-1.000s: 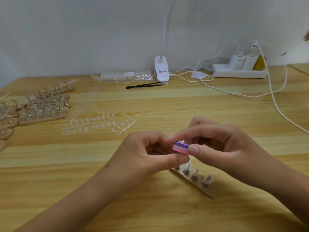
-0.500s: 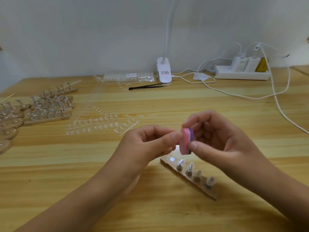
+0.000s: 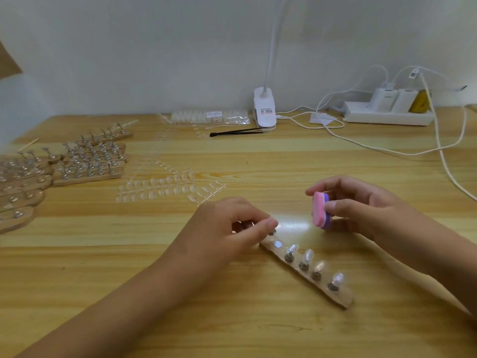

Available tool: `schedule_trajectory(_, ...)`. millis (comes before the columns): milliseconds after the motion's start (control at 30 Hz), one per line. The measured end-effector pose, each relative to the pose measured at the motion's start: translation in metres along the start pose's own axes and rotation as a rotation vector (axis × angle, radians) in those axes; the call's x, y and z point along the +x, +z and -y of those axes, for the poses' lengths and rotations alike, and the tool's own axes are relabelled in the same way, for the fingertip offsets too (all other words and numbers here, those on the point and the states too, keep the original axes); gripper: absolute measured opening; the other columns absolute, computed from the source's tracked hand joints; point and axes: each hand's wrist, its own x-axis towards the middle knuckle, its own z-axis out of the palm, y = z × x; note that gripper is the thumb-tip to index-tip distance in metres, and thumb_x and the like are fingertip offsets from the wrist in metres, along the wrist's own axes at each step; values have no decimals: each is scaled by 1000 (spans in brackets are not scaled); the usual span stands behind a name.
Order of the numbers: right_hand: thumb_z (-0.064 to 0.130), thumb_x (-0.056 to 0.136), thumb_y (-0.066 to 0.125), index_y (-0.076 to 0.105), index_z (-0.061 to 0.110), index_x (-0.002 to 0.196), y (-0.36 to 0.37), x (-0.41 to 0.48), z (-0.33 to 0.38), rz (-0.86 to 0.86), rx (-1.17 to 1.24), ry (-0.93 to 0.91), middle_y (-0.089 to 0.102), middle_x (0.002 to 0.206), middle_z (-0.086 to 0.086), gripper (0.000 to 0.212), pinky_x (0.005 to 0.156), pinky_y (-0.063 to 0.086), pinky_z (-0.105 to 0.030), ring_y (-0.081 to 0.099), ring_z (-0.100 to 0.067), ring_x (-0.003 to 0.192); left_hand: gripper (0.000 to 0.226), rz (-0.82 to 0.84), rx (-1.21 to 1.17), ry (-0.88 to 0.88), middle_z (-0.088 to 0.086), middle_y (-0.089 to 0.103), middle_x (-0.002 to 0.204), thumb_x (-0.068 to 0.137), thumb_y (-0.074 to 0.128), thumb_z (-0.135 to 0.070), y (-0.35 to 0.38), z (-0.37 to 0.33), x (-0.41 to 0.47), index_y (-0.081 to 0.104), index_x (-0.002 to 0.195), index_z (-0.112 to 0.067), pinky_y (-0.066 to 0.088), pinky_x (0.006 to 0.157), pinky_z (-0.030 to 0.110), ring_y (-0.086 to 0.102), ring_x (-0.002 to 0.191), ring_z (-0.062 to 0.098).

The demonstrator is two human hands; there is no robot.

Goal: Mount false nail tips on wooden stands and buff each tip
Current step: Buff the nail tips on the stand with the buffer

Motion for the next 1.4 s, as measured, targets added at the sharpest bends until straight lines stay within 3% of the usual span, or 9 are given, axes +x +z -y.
schedule_trajectory(267,34,83,75,74,29,102,-9,0,2,128,-50,108,67,96,-2,20,77,58,-30,67,-14,84,19,68,118,-13,-15,56,80,86,63,-48,10,3,2,78,90,-37,38,64,13,53,72,3)
schedule_trajectory(400,32,82,76,74,25,103,-11,0,2,158,-25,133,66,97,-5,22,81,59,-37,65,-15,86,37,74,75,-19,-23,52,86,76,64,-63,7,-2,1,73,105,-42,36,67,9,51,77,-6)
schedule_trajectory(500,25,79,67,74,24,104,-11,1,1,163,-6,123,65,94,-2,25,80,60,-36,65,-15,86,41,13,254,184,-22,45,101,77,65,-58,2,-4,0,65,116,-43,32,84,6,44,102,1)
schedule_trajectory(633,26,83,73,74,23,104,-11,1,0,165,9,129,63,96,-9,21,81,59,-36,64,-16,87,27,51,533,360,-18,40,121,79,63,-53,10,-6,-4,67,102,-39,29,91,9,30,108,2)
schedule_trajectory(867,23,79,69,74,24,103,-12,2,0,189,9,187,65,96,-4,25,84,59,-37,66,-18,89,8,-126,668,622,1,60,116,83,73,-29,19,-3,-4,70,82,-21,44,93,30,40,113,17)
schedule_trajectory(967,22,79,68,74,22,103,-11,1,1,156,50,145,64,93,-7,25,80,59,-36,64,-16,85,7,-160,420,566,-6,64,107,82,73,-25,15,-11,-6,68,83,-20,40,88,18,51,106,14)
schedule_trajectory(1133,22,81,72,74,23,103,-5,1,2,42,141,-7,68,88,0,22,77,59,-32,65,-14,81,12,-77,-458,82,-5,71,85,75,76,-31,6,-20,-8,68,83,-29,54,69,21,68,80,12)
schedule_trajectory(1233,23,75,72,74,23,105,2,-2,3,35,223,-71,67,86,2,30,74,58,-30,65,-10,78,17,-67,-591,-12,-9,70,79,69,77,-34,9,-20,-5,76,86,-30,48,66,11,63,71,1)
schedule_trajectory(1400,33,72,71,72,23,107,11,-7,4,68,275,-154,68,84,5,37,71,57,-28,64,-8,75,21,-15,-661,-99,1,75,84,67,79,-36,14,-21,-5,78,87,-27,49,65,13,65,71,4)
